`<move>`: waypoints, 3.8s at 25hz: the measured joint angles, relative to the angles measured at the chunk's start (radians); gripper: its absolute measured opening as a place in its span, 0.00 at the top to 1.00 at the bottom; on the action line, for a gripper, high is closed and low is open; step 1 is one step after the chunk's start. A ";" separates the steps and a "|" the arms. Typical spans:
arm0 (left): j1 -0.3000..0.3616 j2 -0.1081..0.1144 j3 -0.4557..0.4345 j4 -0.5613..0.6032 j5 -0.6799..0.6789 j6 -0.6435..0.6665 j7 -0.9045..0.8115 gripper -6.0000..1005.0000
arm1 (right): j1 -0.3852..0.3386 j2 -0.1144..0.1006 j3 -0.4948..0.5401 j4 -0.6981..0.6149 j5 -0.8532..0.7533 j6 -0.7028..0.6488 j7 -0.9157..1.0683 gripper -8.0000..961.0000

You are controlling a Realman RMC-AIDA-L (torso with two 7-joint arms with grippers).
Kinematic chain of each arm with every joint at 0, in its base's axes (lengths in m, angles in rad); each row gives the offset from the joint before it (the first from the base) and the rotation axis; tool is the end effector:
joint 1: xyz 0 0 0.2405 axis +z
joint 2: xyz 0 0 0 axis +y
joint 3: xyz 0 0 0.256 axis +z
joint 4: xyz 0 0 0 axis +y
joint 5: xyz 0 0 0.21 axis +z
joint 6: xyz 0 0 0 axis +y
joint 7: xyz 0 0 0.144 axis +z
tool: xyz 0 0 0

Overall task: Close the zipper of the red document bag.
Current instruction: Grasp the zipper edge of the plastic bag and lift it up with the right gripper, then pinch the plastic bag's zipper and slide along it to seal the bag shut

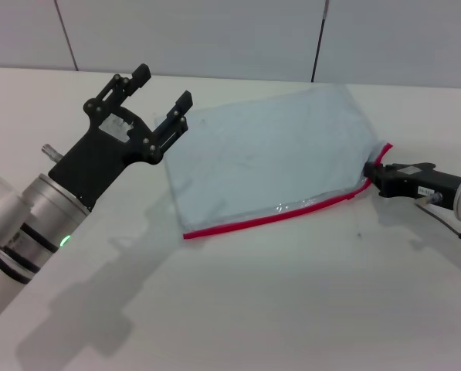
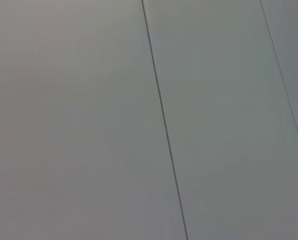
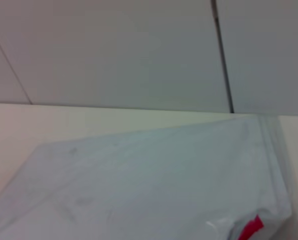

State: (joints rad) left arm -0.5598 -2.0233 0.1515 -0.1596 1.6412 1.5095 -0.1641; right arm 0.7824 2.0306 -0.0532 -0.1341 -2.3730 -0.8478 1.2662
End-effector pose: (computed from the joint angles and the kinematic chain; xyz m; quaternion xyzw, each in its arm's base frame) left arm -0.2624 0.3237 -0.0244 -0.7808 -0.0626 -0.3990 0.4768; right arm 0.2975 0.3987 -0.0479 -0.8504 0.3875 0.1651 0.3153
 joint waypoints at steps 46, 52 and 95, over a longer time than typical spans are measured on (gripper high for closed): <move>-0.067 -0.004 0.012 0.003 0.232 -0.127 0.026 0.36 | 0.131 0.002 -0.017 0.116 0.104 -0.419 -0.097 0.98; -0.067 -0.003 0.008 0.003 0.232 -0.129 0.028 0.61 | 0.130 0.002 -0.017 0.116 0.104 -0.419 -0.097 0.98; -0.073 -0.004 0.010 0.003 0.235 -0.184 0.023 0.91 | 0.130 0.002 -0.017 0.117 0.104 -0.432 -0.096 0.98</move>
State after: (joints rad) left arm -0.6328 -2.0272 0.1615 -0.1564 1.8766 1.3255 -0.1411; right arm 0.9126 2.0325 -0.0706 -0.0168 -2.2687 -1.2798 1.1704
